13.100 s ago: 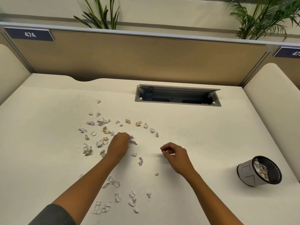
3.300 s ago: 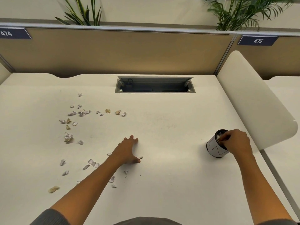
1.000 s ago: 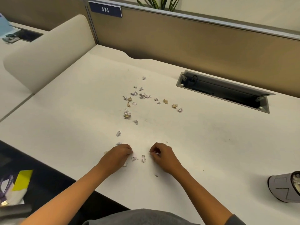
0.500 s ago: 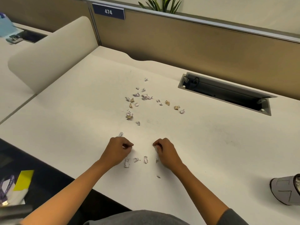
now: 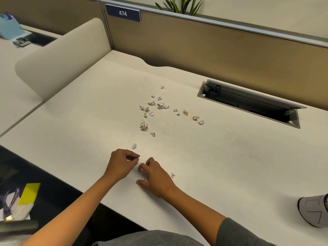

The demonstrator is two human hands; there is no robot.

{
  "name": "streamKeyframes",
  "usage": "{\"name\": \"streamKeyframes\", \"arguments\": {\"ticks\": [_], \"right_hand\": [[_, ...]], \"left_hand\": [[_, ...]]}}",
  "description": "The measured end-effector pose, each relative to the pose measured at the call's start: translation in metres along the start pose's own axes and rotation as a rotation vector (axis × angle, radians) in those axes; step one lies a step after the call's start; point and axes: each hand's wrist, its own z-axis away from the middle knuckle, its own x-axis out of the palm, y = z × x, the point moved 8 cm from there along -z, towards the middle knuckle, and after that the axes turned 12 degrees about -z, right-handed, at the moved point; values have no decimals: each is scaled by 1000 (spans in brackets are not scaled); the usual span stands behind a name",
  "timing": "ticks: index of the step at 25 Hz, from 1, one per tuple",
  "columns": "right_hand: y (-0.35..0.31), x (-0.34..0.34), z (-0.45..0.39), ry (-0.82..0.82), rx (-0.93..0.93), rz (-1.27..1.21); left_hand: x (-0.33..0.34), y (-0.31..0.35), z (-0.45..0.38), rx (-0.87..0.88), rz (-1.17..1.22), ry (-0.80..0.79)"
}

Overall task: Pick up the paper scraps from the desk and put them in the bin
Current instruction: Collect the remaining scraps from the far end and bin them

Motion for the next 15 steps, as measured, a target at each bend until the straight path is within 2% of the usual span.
{"name": "streamKeyframes", "arguments": {"ticks": [4, 8, 11, 15], "right_hand": [[-1, -3, 0, 21, -69, -23], [18, -23, 2, 64, 47, -201], [53, -46, 14, 222, 241, -625], [86, -46, 39, 335, 508, -1606]], "left_hand": [[2, 2, 4, -7, 4, -3], [5, 7, 7, 6, 11, -18], [9, 18, 10, 21, 33, -26], [20, 41, 11, 65, 54, -50]]}}
